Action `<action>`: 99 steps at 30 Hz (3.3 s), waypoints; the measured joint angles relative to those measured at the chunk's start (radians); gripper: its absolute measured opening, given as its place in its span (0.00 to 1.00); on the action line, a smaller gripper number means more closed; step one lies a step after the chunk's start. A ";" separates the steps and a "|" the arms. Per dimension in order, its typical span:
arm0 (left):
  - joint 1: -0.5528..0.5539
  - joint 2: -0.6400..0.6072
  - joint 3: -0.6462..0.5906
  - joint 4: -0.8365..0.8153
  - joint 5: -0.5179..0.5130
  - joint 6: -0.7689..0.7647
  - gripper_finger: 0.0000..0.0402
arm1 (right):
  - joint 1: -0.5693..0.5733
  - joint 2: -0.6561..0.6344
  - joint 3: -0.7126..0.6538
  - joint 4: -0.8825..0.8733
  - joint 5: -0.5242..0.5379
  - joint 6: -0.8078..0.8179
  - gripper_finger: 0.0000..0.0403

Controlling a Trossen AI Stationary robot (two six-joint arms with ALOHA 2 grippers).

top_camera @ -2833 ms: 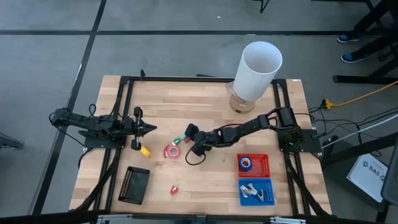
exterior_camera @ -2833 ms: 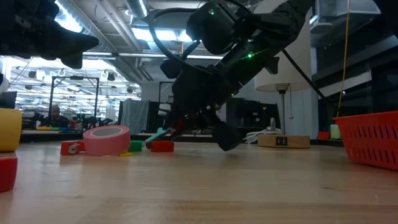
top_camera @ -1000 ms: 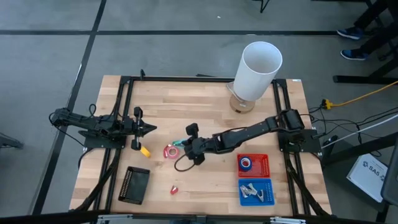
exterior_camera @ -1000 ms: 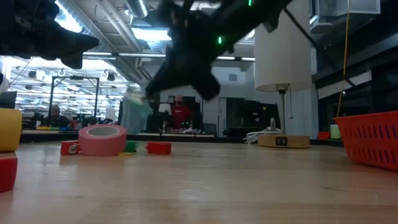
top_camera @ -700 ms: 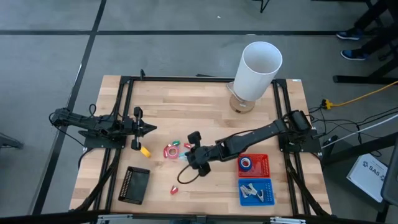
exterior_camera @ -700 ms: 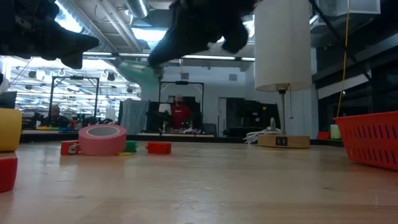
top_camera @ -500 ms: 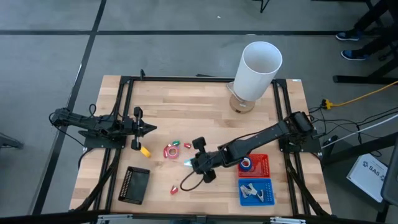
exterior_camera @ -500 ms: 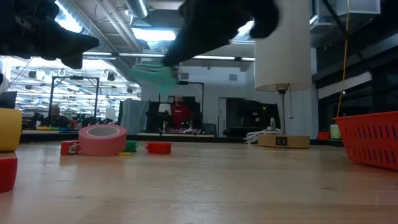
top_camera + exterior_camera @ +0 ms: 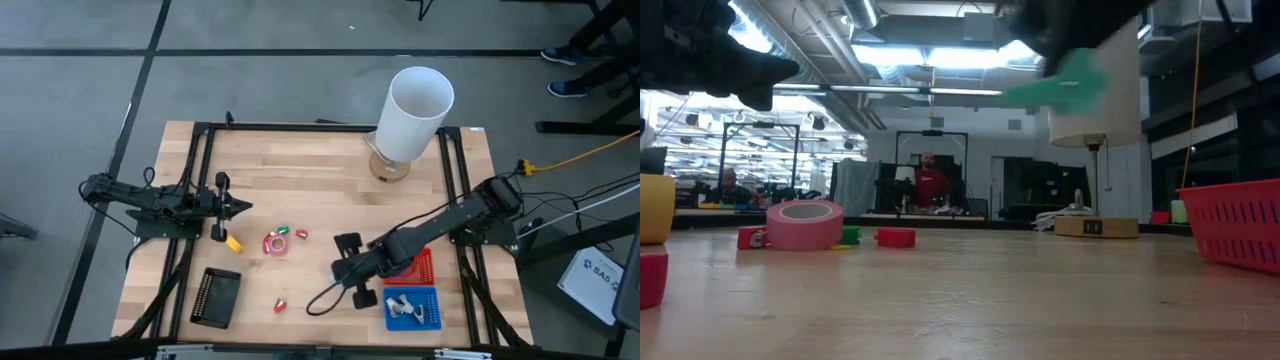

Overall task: Pick and place Stapler, Stapler remover, tape
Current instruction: Put the light blue staple remover into the blue basket, then put the pink tape into the red basket

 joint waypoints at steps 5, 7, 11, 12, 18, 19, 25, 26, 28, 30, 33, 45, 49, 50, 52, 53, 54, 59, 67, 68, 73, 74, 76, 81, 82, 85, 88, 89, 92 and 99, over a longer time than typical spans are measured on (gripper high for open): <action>0.000 0.001 0.000 -0.005 0.000 0.000 0.01 | 0.026 -0.030 -0.010 -0.133 -0.059 0.168 0.00; 0.000 0.001 0.000 0.001 0.000 0.000 0.01 | 0.035 -0.041 -0.010 -0.193 -0.079 0.229 0.00; 0.000 0.001 0.000 0.001 0.000 0.000 0.01 | 0.049 -0.075 -0.010 -0.292 -0.121 0.333 0.00; 0.000 0.001 0.000 0.001 0.000 0.000 0.01 | 0.052 -0.085 -0.010 -0.313 -0.134 0.357 0.00; 0.000 0.001 0.000 0.001 0.000 0.000 0.01 | 0.063 -0.129 -0.010 -0.421 -0.215 0.490 0.00; 0.000 0.001 0.000 0.001 0.000 0.000 0.01 | 0.066 -0.132 -0.010 -0.440 -0.224 0.507 0.00; 0.000 0.001 0.000 0.001 0.000 0.000 0.01 | 0.096 -0.135 -0.010 -0.531 -0.267 0.623 0.00; 0.000 0.001 0.000 0.001 0.000 0.000 0.01 | 0.102 -0.135 -0.010 -0.539 -0.275 0.647 0.00; 0.000 0.001 0.000 0.001 0.000 0.000 0.01 | 0.113 -0.135 -0.010 -0.549 -0.293 0.690 0.00; 0.000 0.001 0.000 0.001 0.000 0.000 0.01 | 0.124 -0.135 -0.010 -0.555 -0.301 0.730 0.00; 0.000 0.001 0.000 0.001 0.000 0.000 0.01 | 0.139 -0.134 -0.010 -0.553 -0.330 0.795 0.00; 0.000 0.001 0.000 0.000 0.000 0.000 0.01 | 0.192 -0.118 -0.032 -0.513 -0.409 1.029 0.01; 0.000 0.001 0.000 -0.001 0.000 0.000 0.01 | 0.194 -0.117 -0.080 -0.456 -0.451 1.078 0.04; 0.000 0.001 0.000 0.000 0.000 0.000 0.01 | 0.194 -0.117 -0.090 -0.440 -0.458 1.083 0.05; 0.000 0.001 0.000 0.000 0.000 0.000 0.01 | 0.195 -0.117 -0.097 -0.433 -0.455 1.083 0.09; 0.000 0.001 0.000 0.000 0.000 0.000 0.01 | 0.194 -0.117 -0.097 -0.429 -0.451 1.082 0.11; 0.000 0.001 0.000 0.000 0.000 0.000 0.01 | 0.194 -0.117 -0.097 -0.429 -0.448 1.082 0.13; 0.000 0.001 0.000 0.001 0.000 0.000 0.01 | 0.194 -0.117 -0.097 -0.415 -0.442 1.082 0.26; 0.000 0.001 0.000 0.001 0.000 0.000 0.01 | 0.157 -0.117 -0.097 -0.269 -0.425 0.996 0.38; 0.000 0.001 0.000 0.001 0.000 0.000 0.01 | 0.147 -0.117 -0.097 -0.231 -0.415 0.967 0.39; 0.000 0.001 0.000 0.001 0.000 0.000 0.01 | 0.095 -0.117 -0.097 -0.069 -0.396 0.804 0.39; 0.000 0.001 0.000 0.001 0.000 0.000 0.01 | 0.084 -0.117 -0.097 -0.047 -0.396 0.772 0.39; 0.000 0.001 0.000 0.001 0.000 0.000 0.01 | 0.062 -0.117 -0.097 -0.007 -0.394 0.702 0.39; 0.000 0.001 0.000 0.001 0.000 0.000 0.01 | 0.002 -0.117 -0.097 0.079 -0.337 0.526 0.39; 0.000 0.001 0.000 0.001 0.000 0.000 0.01 | -0.010 -0.117 -0.097 0.092 -0.323 0.490 0.39; 0.000 0.001 0.000 0.001 0.000 0.000 0.01 | -0.042 -0.116 -0.097 0.125 -0.270 0.393 0.39; 0.000 0.001 0.000 0.001 0.000 0.000 0.01 | -0.074 -0.093 -0.095 0.177 -0.239 0.279 0.39; 0.000 0.001 0.000 0.001 0.000 0.000 0.01 | -0.084 -0.080 -0.096 0.205 -0.237 0.235 0.39; 0.000 0.001 0.000 0.001 0.000 0.000 0.01 | -0.112 -0.041 -0.096 0.317 -0.233 0.102 0.39; 0.000 0.001 0.000 0.001 0.000 0.000 0.01 | -0.182 0.054 -0.096 0.445 -0.049 -0.104 0.39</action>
